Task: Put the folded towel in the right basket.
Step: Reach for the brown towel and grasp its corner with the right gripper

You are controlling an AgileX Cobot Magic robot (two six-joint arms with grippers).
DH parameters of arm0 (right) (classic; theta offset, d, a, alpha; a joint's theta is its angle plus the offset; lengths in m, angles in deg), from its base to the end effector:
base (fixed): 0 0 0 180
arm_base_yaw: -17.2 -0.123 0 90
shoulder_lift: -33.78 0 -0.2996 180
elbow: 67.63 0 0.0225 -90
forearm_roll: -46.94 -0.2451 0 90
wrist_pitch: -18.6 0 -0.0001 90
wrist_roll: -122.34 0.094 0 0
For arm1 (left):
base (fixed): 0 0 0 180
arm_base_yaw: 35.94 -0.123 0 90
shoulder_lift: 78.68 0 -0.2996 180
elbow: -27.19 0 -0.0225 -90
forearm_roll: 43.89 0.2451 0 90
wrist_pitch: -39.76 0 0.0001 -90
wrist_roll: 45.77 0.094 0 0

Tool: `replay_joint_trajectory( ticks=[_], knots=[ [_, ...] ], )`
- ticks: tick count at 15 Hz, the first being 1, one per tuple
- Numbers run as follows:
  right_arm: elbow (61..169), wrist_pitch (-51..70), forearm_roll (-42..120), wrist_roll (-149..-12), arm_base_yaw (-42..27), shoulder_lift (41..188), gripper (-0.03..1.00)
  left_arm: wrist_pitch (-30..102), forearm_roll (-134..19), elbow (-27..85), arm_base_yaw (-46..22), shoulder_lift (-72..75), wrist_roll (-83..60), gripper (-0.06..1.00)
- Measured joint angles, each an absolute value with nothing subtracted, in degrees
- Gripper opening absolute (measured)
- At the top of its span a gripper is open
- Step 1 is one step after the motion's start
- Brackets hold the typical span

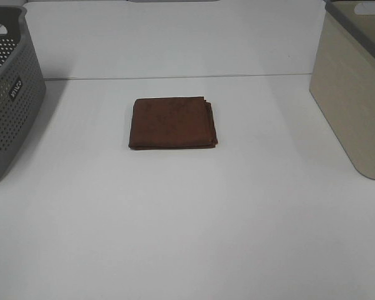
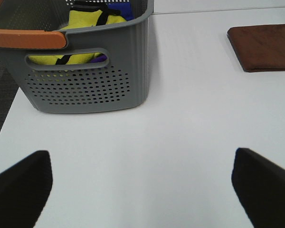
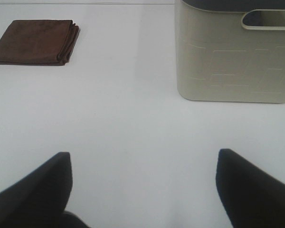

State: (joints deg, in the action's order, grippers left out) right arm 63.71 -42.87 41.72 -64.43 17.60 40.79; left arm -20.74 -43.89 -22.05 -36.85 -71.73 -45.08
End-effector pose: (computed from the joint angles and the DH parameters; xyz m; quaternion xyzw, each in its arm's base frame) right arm -0.0242 0.0077 0.2737 -0.0497 0.8509 0.0128 0.5227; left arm -0.0223 -0.0004 0.2720 -0.0016 0.8512 0.0073 0.5248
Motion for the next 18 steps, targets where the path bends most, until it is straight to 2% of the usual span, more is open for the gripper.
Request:
replay_joint_trajectory(
  ticks=[18],
  knots=[
    [63.71, -42.87, 41.72, -64.43, 17.60, 40.79, 0.78, -20.74, -43.89, -22.05, -36.85, -71.73, -45.08, 0.97]
  ],
)
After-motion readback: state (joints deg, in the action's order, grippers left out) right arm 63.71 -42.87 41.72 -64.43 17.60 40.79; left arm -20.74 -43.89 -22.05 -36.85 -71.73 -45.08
